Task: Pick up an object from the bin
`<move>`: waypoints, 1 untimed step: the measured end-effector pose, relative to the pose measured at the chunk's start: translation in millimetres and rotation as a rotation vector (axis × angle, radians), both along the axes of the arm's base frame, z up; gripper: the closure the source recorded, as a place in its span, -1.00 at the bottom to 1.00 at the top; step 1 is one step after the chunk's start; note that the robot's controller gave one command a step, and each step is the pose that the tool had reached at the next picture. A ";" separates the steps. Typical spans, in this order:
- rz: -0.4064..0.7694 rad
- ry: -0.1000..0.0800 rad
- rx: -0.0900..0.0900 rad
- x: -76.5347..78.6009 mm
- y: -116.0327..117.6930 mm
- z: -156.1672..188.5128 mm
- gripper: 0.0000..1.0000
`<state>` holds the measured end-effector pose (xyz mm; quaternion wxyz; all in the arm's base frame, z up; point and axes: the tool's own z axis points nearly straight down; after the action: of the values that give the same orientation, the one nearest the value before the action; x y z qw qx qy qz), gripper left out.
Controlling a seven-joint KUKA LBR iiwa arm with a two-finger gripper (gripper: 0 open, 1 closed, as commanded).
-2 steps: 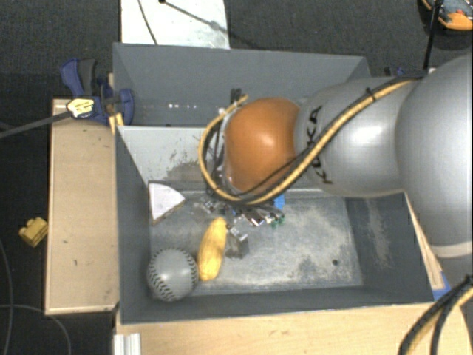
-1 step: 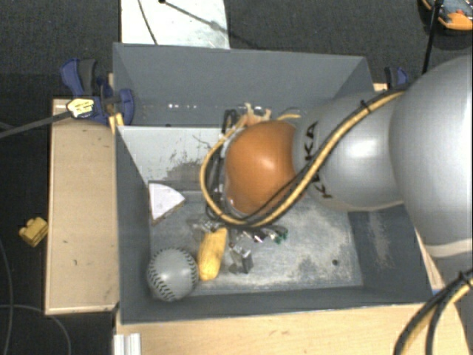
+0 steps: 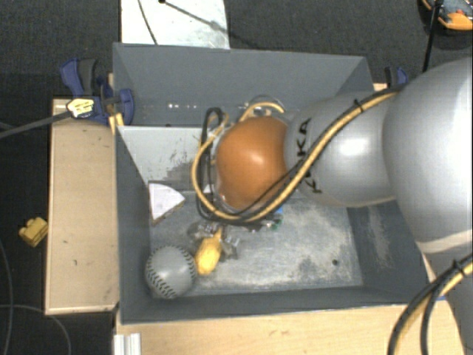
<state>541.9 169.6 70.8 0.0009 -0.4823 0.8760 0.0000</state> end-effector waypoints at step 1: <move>-0.001 0.000 0.000 0.0 0.0 0.0 1.00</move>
Offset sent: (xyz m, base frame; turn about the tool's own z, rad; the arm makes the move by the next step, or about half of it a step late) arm 0.0001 -0.0001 0.0022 0.0000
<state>541.8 169.6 70.8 0.0008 -0.4820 0.8762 0.0000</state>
